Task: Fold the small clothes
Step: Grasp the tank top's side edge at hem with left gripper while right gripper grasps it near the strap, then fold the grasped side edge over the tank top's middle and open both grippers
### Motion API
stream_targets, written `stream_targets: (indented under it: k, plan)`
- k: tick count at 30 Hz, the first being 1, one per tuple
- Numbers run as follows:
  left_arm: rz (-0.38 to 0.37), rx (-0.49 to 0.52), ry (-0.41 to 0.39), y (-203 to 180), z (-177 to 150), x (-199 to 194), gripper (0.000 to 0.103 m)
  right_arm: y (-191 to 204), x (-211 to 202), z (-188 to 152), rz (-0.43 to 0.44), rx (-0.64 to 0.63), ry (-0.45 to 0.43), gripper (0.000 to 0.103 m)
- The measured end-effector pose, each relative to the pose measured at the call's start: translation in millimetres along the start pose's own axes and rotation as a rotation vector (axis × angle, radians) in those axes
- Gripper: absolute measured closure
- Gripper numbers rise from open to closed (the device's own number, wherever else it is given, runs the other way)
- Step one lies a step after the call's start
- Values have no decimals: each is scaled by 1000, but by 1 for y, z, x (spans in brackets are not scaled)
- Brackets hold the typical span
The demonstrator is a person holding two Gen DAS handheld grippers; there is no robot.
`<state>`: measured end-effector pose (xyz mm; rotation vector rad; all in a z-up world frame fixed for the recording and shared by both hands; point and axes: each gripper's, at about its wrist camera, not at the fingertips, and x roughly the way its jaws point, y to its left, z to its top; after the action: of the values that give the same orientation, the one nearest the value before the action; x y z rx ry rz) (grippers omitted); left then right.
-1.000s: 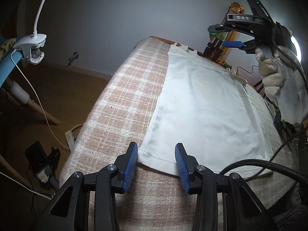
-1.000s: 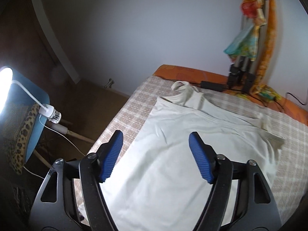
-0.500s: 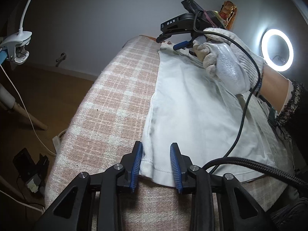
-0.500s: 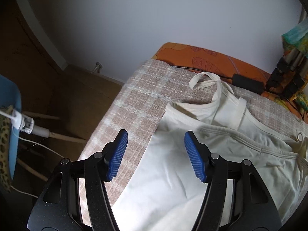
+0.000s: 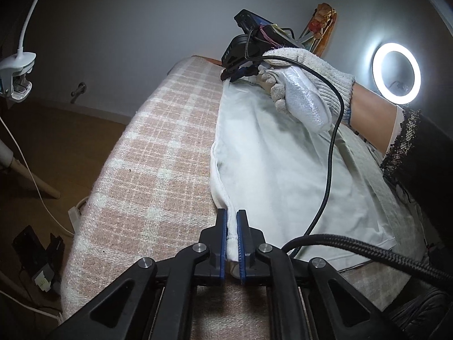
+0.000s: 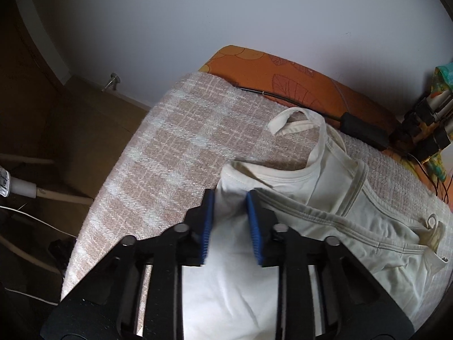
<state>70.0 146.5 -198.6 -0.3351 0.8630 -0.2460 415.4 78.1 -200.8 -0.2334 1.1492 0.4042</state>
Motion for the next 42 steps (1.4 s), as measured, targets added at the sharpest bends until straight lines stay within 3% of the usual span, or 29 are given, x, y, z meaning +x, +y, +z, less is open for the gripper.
stream_targets:
  k: [3,12,20,28,29,30,31,32,34,36,42]
  plan:
    - [-2,19,-7,-5,1,-4,100,-11,-1,4,55,36,-8,98]
    - [-56,115,-16,-47,6,-11,100,-56,-53,-19,165,78,-102,99]
    - [-110,227,41,-99,0,12,100,-107,-83,-48,87,101,-122,99]
    - [-99,293,115,-125,-11,38,100,-136,-52,-65,63,132,-87,99]
    - [-94,295,122,-125,-11,41,99,-136,-49,-64,76,128,-83,99]
    - [-89,297,127,-125,-13,42,90,-136,-47,-64,77,123,-80,99]
    - [-77,297,131,-126,-13,42,75,-136,-47,-64,75,118,-79,97]
    - [-70,298,123,-126,-13,41,72,-138,-49,-65,86,113,-78,95]
    - [-61,313,111,-129,-12,36,72,-142,-58,-70,111,111,-106,72]
    - [-50,330,89,-132,-12,28,72,-147,-75,-76,125,107,-147,57]
    - [-20,368,48,-148,-18,7,72,-176,-128,-101,159,146,-212,57]
